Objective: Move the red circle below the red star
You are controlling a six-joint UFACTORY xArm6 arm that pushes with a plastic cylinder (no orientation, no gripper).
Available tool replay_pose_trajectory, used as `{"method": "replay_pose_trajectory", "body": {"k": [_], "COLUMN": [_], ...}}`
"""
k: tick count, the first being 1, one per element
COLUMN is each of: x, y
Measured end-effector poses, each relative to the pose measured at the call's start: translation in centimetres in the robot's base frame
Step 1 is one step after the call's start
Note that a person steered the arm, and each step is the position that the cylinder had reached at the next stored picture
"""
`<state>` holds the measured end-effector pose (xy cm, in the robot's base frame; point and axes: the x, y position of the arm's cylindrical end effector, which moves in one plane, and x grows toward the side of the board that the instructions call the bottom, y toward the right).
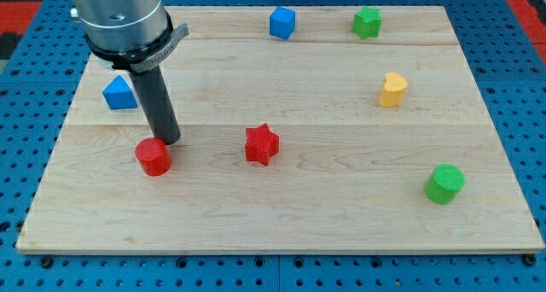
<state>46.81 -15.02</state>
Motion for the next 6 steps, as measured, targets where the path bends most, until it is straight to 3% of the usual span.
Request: {"method": "replay_pose_trajectory", "body": {"k": [1,3,6], "x": [0.2,5.6,5.5], "y": [-6.0,4.2,15.7]}}
